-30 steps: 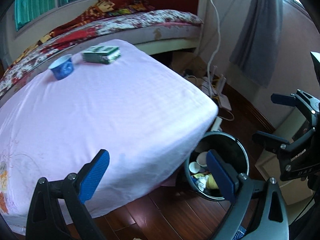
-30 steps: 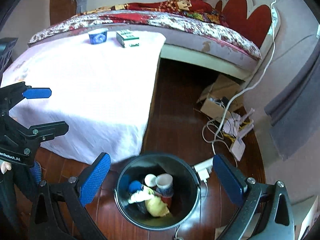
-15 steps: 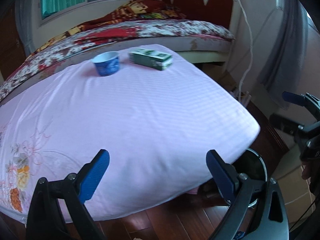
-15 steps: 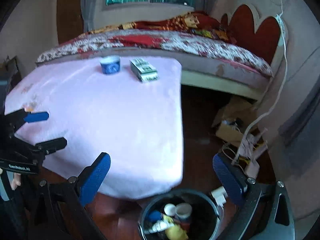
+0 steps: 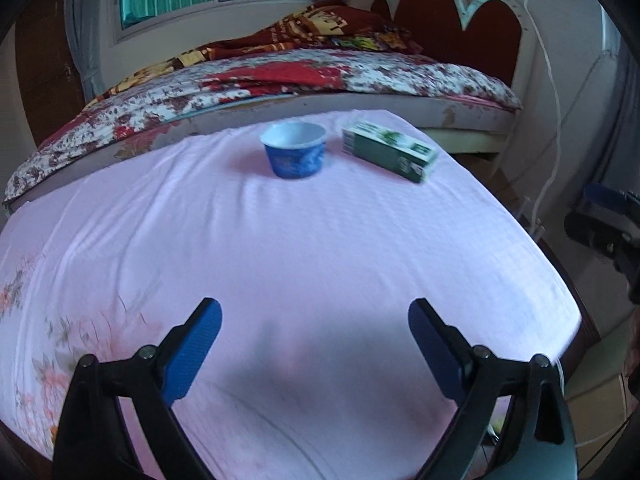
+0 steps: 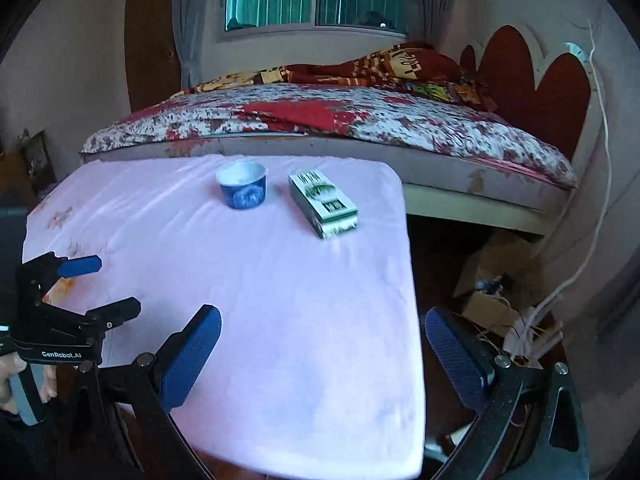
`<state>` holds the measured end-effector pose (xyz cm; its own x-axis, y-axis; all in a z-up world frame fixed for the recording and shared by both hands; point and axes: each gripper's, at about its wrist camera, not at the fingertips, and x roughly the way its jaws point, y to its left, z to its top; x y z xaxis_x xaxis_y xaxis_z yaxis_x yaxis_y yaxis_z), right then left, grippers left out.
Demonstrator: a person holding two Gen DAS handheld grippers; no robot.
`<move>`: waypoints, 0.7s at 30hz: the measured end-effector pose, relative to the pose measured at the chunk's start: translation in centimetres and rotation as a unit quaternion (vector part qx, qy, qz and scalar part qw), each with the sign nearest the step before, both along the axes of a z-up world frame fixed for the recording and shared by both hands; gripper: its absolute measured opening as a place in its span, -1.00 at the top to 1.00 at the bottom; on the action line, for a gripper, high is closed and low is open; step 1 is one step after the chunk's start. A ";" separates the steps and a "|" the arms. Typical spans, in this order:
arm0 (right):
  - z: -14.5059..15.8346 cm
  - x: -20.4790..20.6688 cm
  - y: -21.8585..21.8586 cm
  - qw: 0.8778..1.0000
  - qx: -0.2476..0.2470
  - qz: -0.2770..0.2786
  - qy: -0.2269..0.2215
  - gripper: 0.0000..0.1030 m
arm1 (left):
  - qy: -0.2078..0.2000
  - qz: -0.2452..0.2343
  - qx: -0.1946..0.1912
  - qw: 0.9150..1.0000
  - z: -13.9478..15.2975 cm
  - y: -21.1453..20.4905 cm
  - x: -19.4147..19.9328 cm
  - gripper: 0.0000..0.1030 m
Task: Collect trash
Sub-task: 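Move both tools back over the bed toward the blue cup and milk carton, then grasp the blue paper cup with the left tool while the right tool grasps the milk carton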
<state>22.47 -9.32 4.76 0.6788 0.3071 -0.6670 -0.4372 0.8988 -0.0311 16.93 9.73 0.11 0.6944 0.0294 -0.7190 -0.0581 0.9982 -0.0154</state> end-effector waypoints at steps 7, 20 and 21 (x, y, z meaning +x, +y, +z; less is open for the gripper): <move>-2.8 6.4 1.6 1.000 -0.003 0.009 0.029 -0.97 | 0.002 0.010 -0.015 1.000 -1.1 1.8 5.4 -0.61; -8.0 18.5 5.0 0.996 -0.024 0.028 0.075 -0.63 | 0.019 0.007 -0.009 1.000 -3.7 1.8 14.9 -0.57; -8.3 19.1 5.4 0.996 -0.024 0.032 0.079 -0.61 | 0.020 0.008 -0.008 1.000 -3.8 1.7 15.2 -0.57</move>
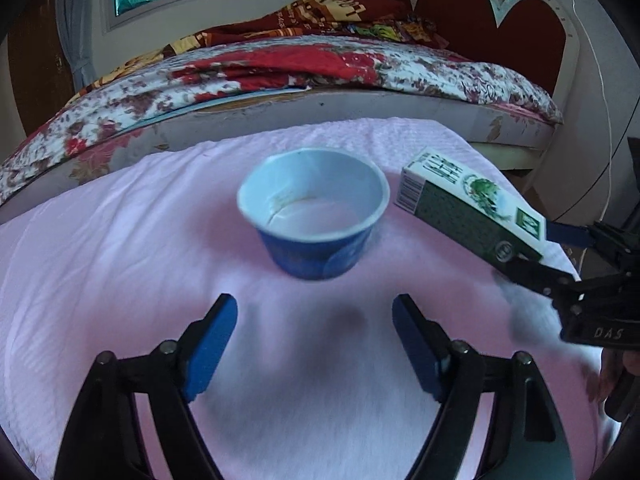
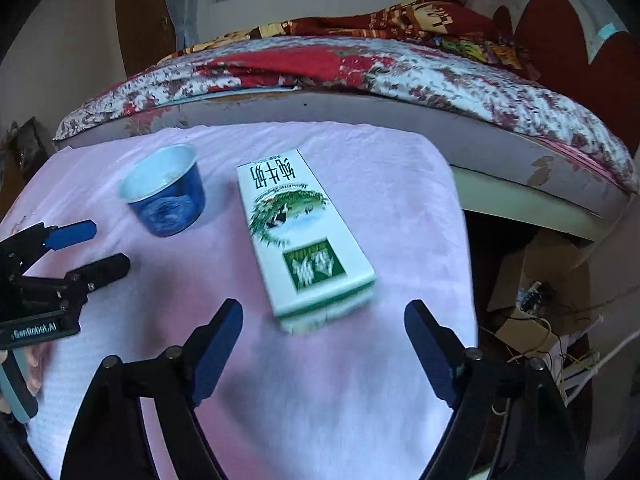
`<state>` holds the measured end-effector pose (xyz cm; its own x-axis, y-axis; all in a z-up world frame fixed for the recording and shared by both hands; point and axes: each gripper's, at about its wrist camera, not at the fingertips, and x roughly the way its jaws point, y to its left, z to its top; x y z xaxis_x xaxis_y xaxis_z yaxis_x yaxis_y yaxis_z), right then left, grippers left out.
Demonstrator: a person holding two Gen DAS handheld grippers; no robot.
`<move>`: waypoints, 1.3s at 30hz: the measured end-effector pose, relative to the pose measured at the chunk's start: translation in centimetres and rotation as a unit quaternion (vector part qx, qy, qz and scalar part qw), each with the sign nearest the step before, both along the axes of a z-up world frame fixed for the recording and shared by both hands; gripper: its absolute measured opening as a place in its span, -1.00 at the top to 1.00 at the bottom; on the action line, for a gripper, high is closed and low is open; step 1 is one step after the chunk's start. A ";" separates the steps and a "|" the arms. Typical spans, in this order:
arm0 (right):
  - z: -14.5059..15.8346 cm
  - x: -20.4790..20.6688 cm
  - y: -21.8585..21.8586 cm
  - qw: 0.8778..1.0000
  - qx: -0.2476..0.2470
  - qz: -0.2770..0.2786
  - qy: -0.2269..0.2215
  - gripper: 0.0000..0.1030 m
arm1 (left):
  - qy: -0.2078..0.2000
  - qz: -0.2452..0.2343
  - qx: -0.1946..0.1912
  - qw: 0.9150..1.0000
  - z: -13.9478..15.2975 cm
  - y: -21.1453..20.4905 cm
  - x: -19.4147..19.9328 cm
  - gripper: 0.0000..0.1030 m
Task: Collect trash
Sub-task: 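Grasp the blue paper cup with the left tool while the right tool grasps the milk carton, then carry the blue cup and milk carton over the black bin with both tools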
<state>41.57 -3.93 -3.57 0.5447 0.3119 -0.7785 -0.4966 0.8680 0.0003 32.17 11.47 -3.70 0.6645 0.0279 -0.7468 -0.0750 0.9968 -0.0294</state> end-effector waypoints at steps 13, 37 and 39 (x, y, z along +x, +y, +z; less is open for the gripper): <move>-0.3 4.0 0.2 1.000 0.011 -0.024 0.001 -0.18 | -0.002 0.025 -0.024 0.999 -0.4 0.2 4.9 -0.57; 4.7 -6.5 -1.7 0.997 0.010 -0.008 -0.070 -0.11 | -0.056 -0.019 0.012 0.998 3.1 -2.2 -3.8 -0.43; 5.4 -8.0 -2.2 0.997 0.009 -0.010 -0.075 -0.11 | -0.059 -0.023 0.010 0.998 3.4 -2.5 -4.9 -0.43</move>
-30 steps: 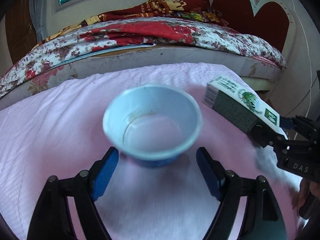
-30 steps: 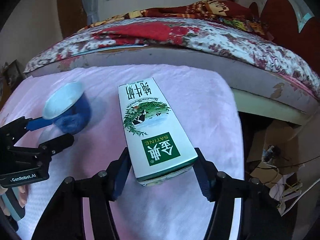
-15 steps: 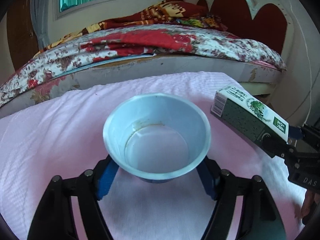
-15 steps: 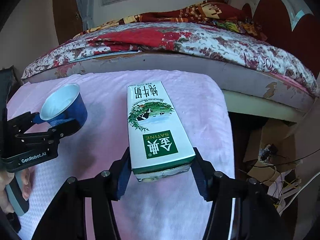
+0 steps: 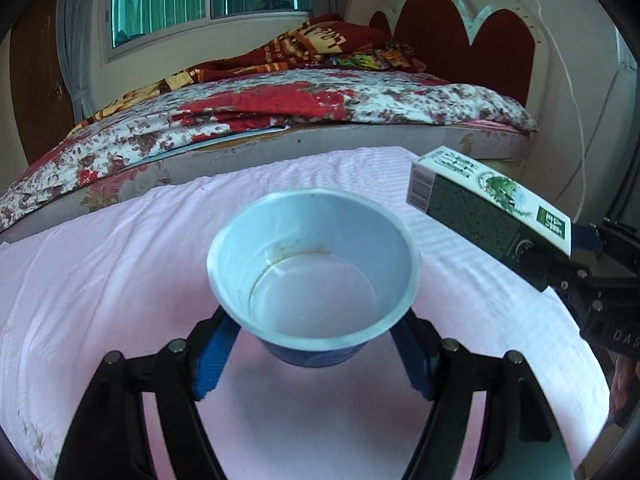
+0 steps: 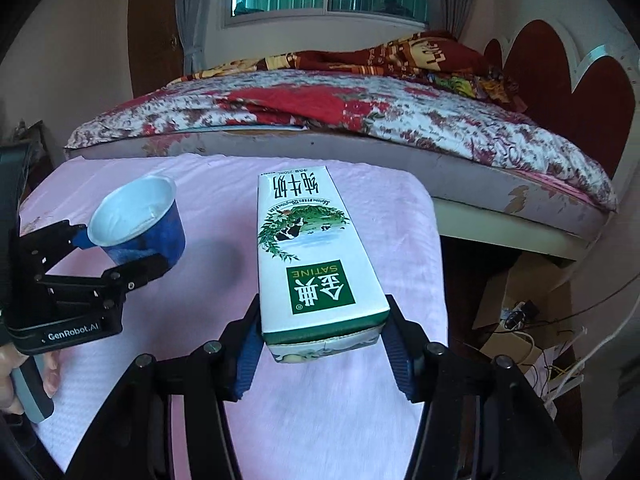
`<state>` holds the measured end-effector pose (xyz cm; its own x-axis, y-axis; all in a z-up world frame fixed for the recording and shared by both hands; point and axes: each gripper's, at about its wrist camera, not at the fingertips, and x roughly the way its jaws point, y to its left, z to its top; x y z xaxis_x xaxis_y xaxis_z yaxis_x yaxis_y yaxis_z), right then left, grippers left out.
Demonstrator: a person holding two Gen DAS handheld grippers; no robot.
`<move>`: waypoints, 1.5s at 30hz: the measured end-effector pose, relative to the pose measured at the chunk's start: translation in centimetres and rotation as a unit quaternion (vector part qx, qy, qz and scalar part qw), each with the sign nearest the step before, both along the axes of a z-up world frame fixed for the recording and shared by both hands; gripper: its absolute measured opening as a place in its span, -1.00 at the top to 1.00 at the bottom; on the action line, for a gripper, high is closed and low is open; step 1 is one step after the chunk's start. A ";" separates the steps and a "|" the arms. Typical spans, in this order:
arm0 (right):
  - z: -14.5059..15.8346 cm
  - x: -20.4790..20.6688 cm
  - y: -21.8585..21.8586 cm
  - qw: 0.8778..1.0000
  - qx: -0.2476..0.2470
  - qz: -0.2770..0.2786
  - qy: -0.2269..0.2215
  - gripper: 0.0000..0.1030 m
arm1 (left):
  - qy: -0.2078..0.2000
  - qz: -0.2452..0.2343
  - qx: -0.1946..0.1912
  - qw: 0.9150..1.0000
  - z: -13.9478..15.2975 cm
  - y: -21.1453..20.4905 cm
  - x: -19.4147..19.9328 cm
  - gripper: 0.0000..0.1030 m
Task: Collect trash
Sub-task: 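Carry the blue cup and milk carton over the black bin with both tools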
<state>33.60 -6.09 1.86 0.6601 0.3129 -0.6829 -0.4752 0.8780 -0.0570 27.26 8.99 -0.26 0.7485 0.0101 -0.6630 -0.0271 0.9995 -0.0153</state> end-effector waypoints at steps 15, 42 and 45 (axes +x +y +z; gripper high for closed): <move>4.4 -11.8 -5.0 0.999 0.004 -0.021 -0.031 -0.11 | -0.022 -0.038 -0.005 0.999 2.7 -3.0 -8.4 -0.43; 5.6 -23.5 -15.8 0.995 0.017 -0.082 -0.046 -0.11 | -0.030 -0.136 0.002 0.990 3.7 -12.1 -16.0 -0.43; 5.2 -23.9 -16.8 0.995 0.013 -0.088 -0.041 -0.11 | -0.028 -0.149 0.005 0.988 3.5 -13.4 -16.4 -0.43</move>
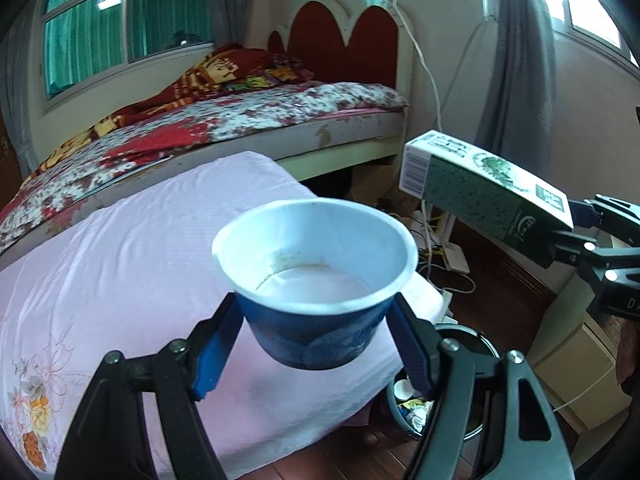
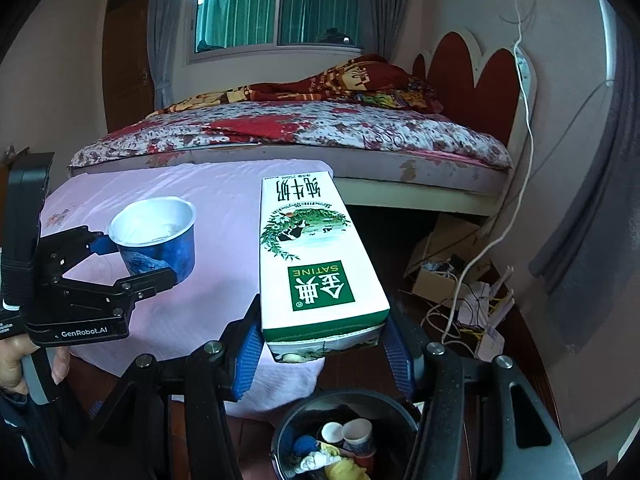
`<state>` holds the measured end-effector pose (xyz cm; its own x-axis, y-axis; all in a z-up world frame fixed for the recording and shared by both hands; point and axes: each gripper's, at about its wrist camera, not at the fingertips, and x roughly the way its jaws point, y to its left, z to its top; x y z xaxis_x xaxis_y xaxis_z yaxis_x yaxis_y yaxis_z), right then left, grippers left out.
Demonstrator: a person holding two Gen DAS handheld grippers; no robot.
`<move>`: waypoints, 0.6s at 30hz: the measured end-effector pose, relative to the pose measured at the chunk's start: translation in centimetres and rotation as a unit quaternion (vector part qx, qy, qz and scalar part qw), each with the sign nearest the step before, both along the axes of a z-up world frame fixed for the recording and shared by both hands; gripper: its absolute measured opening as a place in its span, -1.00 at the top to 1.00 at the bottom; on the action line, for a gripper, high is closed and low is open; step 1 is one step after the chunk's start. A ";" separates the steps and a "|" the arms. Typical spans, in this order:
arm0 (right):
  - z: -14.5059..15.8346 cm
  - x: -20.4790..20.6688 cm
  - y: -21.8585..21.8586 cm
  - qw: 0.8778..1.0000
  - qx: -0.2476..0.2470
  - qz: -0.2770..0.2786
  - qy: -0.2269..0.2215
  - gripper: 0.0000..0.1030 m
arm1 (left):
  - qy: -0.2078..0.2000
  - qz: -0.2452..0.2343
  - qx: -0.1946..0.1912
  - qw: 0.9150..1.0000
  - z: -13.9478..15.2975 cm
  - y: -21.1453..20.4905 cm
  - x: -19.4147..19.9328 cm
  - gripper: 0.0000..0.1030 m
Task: Collect trash
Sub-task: 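Carry the blue cup and milk carton over the black bin with both tools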
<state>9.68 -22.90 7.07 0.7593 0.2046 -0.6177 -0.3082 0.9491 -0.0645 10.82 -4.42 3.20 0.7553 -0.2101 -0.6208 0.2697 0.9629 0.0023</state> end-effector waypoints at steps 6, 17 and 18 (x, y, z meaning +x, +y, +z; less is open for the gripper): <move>-1.0 -0.6 -2.0 1.000 -0.011 -0.020 0.010 -0.11 | 0.010 -0.024 0.000 1.000 -0.7 -2.3 -0.2 -0.43; -3.9 -2.1 -6.3 0.997 -0.027 -0.051 0.043 -0.11 | 0.034 -0.074 0.005 0.997 -2.8 -6.9 -1.3 -0.43; -4.3 -2.3 -6.7 0.997 -0.030 -0.053 0.048 -0.11 | 0.037 -0.078 0.006 0.996 -3.1 -7.2 -1.5 -0.43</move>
<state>7.33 -29.63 2.72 0.7116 0.0873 -0.6971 -0.2139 0.9721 -0.0966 9.35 -11.61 0.14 0.6666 -0.3140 -0.6761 0.4157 0.9094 -0.0125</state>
